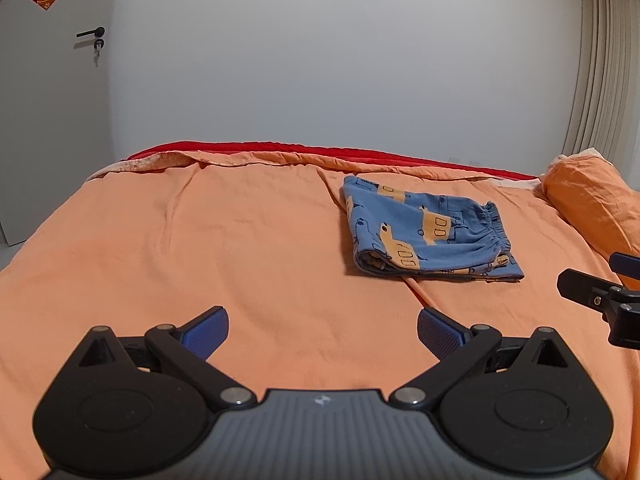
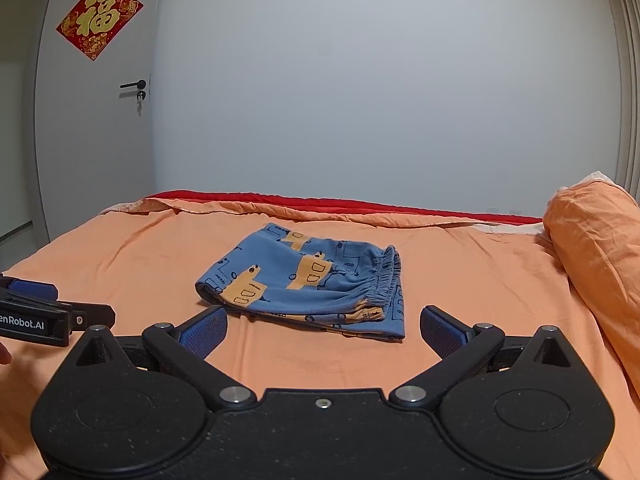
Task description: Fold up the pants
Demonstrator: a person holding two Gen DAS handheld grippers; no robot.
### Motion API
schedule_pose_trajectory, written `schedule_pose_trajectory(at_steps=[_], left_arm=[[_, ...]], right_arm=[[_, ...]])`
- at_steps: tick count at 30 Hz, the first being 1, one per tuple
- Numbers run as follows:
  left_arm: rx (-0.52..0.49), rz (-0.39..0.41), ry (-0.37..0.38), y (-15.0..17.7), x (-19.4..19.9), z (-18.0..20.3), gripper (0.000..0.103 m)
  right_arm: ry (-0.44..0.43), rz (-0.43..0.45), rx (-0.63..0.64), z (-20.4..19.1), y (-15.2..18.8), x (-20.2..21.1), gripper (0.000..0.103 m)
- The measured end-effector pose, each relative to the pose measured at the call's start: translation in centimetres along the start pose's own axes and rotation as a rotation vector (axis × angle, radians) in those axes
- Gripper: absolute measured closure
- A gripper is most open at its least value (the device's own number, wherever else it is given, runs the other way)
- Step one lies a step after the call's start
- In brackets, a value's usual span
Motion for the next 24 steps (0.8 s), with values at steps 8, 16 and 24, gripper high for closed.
schedule_pose_trajectory(at_steps=[8,16,24], left_arm=[[-0.005,-0.005,-0.008,0.1,-0.1,0.0,0.000],[0.000,0.024,-0.027,-0.6,0.6,-0.3,0.000],[0.018,0.038,-0.007,-0.9,1.0,-0.4,0.000]], right_arm=[[0.001,-0.009,0.002,0.1,0.4,0.0,0.001],[0.001,-0.012,0.000,0.3,0.5,-0.1,0.001],[0.000,-0.010,0.001,0.2,0.5,0.0,0.001]])
Point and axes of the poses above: each gripper's, at about its wrist camera, not at the fingertips, and x roughly against the way its jaws point, z to its right, y to its underside, the point moved 5 cm from there along -x, roughly the way its jaws point, and after that the axes turned 1 degree about -y, right-handed, at the moved point
